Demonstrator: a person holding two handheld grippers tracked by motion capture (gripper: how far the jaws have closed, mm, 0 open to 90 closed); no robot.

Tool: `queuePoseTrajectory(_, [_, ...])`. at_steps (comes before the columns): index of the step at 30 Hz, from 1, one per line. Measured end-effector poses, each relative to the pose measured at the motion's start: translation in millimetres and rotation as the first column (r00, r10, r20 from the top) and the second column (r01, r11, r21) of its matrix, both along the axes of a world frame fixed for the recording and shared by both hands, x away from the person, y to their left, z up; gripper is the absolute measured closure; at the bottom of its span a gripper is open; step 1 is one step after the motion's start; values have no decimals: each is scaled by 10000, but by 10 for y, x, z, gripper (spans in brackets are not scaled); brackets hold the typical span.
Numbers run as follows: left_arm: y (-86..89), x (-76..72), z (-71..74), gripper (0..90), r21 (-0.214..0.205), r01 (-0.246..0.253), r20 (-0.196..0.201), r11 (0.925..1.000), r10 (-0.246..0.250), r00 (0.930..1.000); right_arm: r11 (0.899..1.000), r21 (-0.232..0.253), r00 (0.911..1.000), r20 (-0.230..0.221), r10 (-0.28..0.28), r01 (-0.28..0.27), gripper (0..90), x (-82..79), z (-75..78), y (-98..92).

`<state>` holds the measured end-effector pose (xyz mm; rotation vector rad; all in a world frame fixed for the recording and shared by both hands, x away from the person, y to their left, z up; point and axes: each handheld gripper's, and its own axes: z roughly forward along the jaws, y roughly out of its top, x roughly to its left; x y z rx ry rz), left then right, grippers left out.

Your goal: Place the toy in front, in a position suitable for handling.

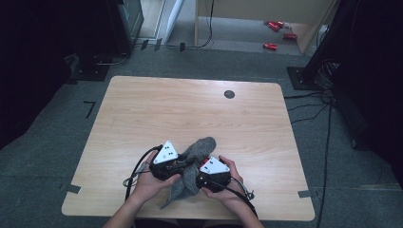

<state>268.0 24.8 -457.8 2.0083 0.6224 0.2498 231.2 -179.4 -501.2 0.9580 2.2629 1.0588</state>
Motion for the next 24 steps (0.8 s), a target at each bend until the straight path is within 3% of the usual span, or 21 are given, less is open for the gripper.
queuePoseTrajectory(2, [35, 15, 16, 764, -129, -109, -135, 9999, 107, 9999, 10000, -44, 9999, 94, -85, 85, 346, 6, 16, -24])
queuePoseTrajectory(4, [-13, -29, 48, 762, -277, 479, -150, 9985, -483, 9987, 9999, 137, 9999, 47, -97, 97, 345, 11, 28, -33])
queuePoseTrajectory(5, [-66, -68, 61, 749, -110, 809, -14, 9967, -809, 9967, 9997, 222, 9999, 3, -110, 110, 345, 8, 36, -25])
queuePoseTrajectory(7, [-155, -123, 78, 721, 232, 989, 272, 9948, -995, 9947, 9999, 154, 10000, 82, -32, 31, 345, 3, 36, 3])
queuePoseTrajectory(9, [-149, -98, 72, 725, 386, 673, 249, 9970, -683, 9974, 10000, -60, 9998, 193, 5, -4, 345, -7, 30, 20])
queuePoseTrajectory(13, [8, 2, 63, 781, 300, 134, -41, 9995, -132, 9999, 9998, -144, 9994, 321, -114, 119, 345, -5, 55, -16])
queuePoseTrajectory(16, [13, -35, 91, 786, -102, 465, -126, 9989, -466, 9988, 9996, 195, 9995, 236, -209, 204, 345, 3, 85, -42])
queuePoseTrajectory(19, [-117, -123, 91, 760, 274, 880, 315, 9957, -889, 9955, 9997, 222, 9997, 205, -128, 123, 345, -2, 96, -13])
queuePoseTrajectory(21, [-114, -81, 73, 757, 407, 653, 184, 9970, -661, 9976, 9999, -24, 9994, 298, -162, 163, 346, -6, 72, -2])
queuePoseTrajectory(22, [-50, -19, 54, 769, 332, 249, -1, 9991, -249, 9997, 9999, -65, 9996, 251, -151, 153, 345, -7, 68, -20])
queuePoseTrajectory(24, [-6, 9, 49, 773, 290, 6, -100, 9996, -3, 9999, 9998, -94, 9995, 275, -163, 166, 345, -7, 69, -26])
